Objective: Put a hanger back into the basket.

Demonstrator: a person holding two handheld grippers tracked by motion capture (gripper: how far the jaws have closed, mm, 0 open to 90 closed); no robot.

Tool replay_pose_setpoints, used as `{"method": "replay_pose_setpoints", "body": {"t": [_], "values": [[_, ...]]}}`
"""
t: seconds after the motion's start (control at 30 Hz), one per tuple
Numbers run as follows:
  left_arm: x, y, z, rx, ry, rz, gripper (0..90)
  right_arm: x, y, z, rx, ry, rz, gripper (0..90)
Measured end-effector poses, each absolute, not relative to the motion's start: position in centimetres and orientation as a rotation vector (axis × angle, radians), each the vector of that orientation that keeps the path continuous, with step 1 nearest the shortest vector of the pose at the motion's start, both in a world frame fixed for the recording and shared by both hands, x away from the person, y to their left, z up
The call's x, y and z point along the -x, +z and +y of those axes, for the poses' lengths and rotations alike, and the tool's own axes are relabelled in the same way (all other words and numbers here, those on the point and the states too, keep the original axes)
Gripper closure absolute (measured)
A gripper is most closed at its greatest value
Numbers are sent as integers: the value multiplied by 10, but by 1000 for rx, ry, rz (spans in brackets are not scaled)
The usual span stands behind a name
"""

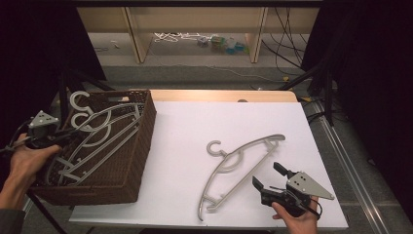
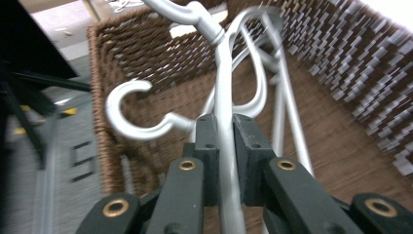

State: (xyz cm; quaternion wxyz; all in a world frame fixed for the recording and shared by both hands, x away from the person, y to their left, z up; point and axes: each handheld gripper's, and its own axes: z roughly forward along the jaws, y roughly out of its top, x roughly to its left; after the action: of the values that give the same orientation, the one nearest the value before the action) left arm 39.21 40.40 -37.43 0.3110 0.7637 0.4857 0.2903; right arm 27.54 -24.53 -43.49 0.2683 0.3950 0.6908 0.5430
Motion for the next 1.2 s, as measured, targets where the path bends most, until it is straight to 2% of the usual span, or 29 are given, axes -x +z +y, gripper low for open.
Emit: {"method": "replay_pose_setpoints", "body": {"t": [0.1, 0.2, 0.43, 0.7, 0.8, 0.9, 1.07, 1.2], "values": [[-393, -382, 407, -2093, 795, 1254, 813, -276, -435, -245, -1064, 1464, 1861, 164], [-396, -393, 406, -2137, 746, 1311, 813, -276, -436, -244, -1066, 1476, 1864, 163], [-398, -404, 406, -2135, 703, 1368, 812, -276, -435, -245, -1071, 1462, 1875, 164], [-405, -412, 401, -2207, 669, 1437, 793, -276, -436, -244, -1071, 1485, 1859, 164], [-405, -412, 402, -2195, 678, 1452, 757, -276, -435, -245, -1069, 1468, 1874, 164], [-402, -407, 403, -2140, 693, 1459, 635, -275, -434, -246, -1076, 1443, 1880, 164], [-390, -392, 389, -1977, 743, 1461, 474, -276, -434, -246, -1082, 1443, 1876, 164], [-370, -375, 362, -1834, 725, 1391, 395, -276, -435, -246, -1078, 1455, 1862, 163]]}}
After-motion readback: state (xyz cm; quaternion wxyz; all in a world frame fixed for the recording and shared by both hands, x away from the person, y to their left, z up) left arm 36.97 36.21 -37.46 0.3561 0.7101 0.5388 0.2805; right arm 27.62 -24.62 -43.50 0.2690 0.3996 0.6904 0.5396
